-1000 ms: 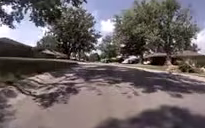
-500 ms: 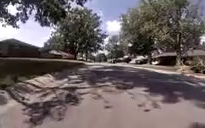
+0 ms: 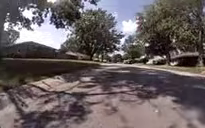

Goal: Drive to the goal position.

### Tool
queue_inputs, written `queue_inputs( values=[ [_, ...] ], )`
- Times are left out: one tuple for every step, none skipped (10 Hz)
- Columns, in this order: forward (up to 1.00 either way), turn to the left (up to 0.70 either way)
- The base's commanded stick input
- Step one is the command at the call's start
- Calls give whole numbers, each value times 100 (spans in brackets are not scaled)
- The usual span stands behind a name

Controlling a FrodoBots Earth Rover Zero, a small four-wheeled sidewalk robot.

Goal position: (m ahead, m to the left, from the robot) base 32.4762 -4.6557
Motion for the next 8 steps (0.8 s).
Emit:
queue_inputs(
  values=[
    [100,2],
    [100,2],
    [100,2],
    [100,2],
    [100,2],
    [100,2],
    [100,-2],
    [100,-13]
  ],
)
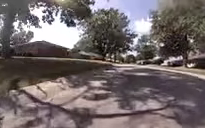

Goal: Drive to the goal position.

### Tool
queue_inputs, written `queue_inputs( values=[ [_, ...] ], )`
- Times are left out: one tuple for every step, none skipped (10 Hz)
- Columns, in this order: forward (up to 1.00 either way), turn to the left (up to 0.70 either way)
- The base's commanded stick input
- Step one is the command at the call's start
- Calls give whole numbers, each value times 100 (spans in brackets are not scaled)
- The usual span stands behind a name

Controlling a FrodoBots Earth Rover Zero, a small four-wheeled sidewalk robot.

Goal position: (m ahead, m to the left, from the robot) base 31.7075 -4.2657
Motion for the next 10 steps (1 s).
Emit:
queue_inputs(
  values=[
    [100,-25],
    [100,-32],
    [100,-32],
    [100,-32],
    [100,-32],
    [100,-7],
    [100,0],
    [100,0],
    [100,0],
    [100,0]
  ],
)
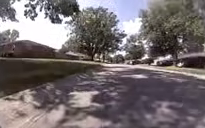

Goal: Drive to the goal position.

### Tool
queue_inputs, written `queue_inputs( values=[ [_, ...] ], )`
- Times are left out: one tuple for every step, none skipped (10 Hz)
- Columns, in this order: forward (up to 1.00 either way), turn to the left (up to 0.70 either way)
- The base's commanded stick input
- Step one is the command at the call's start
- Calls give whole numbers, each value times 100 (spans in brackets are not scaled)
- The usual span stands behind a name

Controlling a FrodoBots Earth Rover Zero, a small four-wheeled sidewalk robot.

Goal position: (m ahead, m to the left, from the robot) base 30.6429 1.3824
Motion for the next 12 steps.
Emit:
queue_inputs(
  values=[
    [100,0],
    [100,0],
    [100,0],
    [100,0],
    [100,0],
    [100,0],
    [100,0],
    [100,0],
    [100,0],
    [100,0],
    [100,0],
    [100,0]
  ],
)
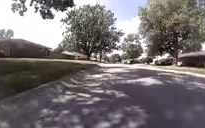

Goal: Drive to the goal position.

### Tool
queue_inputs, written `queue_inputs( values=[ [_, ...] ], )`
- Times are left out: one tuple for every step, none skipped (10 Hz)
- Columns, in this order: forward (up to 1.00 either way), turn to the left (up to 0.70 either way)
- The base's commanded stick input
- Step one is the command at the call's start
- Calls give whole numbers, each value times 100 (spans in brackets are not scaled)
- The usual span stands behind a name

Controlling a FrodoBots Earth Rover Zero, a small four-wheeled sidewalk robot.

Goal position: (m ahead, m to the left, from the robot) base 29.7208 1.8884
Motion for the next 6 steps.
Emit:
queue_inputs(
  values=[
    [100,-38],
    [100,-38],
    [100,-14],
    [100,0],
    [100,0],
    [100,0]
  ],
)
